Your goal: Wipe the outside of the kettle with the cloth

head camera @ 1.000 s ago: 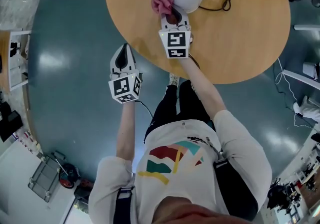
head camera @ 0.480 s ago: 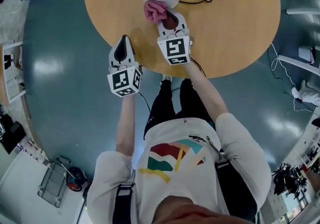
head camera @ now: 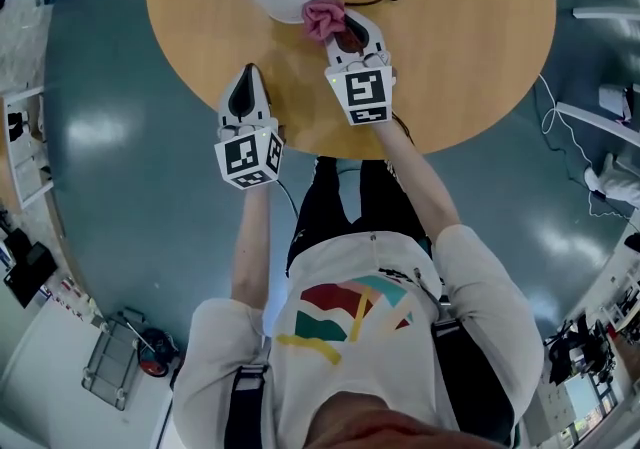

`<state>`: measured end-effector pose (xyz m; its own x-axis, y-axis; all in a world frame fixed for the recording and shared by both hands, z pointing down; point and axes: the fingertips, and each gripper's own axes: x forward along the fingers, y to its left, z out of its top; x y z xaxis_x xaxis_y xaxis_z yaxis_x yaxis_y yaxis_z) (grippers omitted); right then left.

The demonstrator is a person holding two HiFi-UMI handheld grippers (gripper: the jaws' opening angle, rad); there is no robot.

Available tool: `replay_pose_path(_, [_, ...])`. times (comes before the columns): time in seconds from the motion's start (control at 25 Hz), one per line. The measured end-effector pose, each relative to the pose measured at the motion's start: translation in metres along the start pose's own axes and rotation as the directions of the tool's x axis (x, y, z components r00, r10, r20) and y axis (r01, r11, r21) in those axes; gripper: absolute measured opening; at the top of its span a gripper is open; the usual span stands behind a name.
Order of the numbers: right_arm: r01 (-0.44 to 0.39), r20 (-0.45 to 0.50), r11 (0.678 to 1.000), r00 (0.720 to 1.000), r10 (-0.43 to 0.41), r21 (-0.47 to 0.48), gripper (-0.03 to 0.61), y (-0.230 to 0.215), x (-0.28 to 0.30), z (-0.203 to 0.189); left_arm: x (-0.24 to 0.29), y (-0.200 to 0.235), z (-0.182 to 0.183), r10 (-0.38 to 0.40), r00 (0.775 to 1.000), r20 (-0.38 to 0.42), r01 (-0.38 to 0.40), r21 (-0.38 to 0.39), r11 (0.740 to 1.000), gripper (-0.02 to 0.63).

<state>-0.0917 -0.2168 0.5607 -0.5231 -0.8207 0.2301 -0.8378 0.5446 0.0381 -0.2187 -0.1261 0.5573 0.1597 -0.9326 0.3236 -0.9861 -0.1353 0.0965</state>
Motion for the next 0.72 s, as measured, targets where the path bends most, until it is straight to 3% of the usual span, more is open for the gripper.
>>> replay_pose_path(0.48, [-0.007,-0.050,0.996,0.999,0.012,0.086,0.048,-0.072,0.029,-0.021,0.045,-0.023,0.001,0.047,0.999,-0.020,-0.046,0.005,0.999,0.044])
replay_pose_path(0.72, [-0.058,-0.094,0.995,0.993,0.066,0.084,0.048,-0.083,0.044,-0.027,0.057,-0.023,0.014,0.084,0.996,-0.004,-0.084,0.006,0.996,0.044])
